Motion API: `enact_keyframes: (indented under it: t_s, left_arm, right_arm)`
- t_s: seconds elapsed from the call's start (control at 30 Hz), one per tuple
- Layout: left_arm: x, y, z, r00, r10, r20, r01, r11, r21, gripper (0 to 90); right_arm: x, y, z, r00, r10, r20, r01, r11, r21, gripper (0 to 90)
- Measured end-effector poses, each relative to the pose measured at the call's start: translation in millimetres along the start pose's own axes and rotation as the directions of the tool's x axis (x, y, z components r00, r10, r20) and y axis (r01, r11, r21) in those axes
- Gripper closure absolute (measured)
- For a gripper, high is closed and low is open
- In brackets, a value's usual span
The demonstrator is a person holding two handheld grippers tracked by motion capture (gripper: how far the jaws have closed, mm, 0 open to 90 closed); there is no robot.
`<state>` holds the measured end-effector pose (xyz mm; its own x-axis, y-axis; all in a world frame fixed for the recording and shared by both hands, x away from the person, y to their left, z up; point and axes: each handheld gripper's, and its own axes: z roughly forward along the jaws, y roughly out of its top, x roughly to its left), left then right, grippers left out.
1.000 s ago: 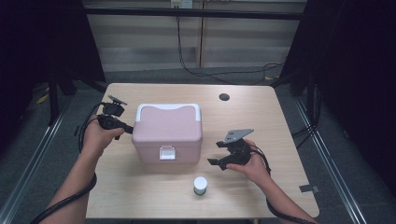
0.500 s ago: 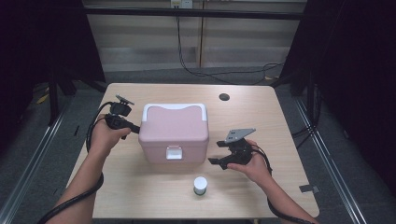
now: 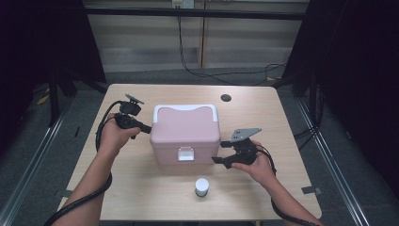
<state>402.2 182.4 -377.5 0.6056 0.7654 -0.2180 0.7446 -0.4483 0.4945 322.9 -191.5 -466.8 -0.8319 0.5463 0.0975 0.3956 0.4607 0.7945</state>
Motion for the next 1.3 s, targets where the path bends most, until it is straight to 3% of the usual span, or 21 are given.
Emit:
enact_keyframes:
  t_s: [0.33,1.03,1.17,1.3]
  left_arm:
    - [-7.5,6.0,2.7,0.9998,0.017,-0.002,-0.017,0.9999,0.001,90.0]
    - [-13.0,8.3,6.3,1.0,0.004,0.007,-0.004,0.9999,-0.01,90.0]
    - [-10.1,8.2,3.2,0.9997,-0.01,0.021,0.01,0.9997,-0.024,86.1]
    - [-8.8,7.6,0.2,0.9997,-0.022,0.007,0.022,0.9995,-0.024,79.0]
  right_arm:
    - [-2.4,0.0,-6.4,0.9999,0.011,-0.008,-0.011,1.0,-0.006,32.6]
    - [-6.2,-3.0,-16.4,1.0,0.004,0.001,-0.004,1.0,-0.012,40.1]
    - [-6.3,-4.1,-20.4,0.9999,0.009,-0.01,-0.009,1.0,-0.012,39.2]
    - [-5.6,-3.4,-23.8,0.9999,0.011,-0.008,-0.011,1.0,-0.002,41.0]
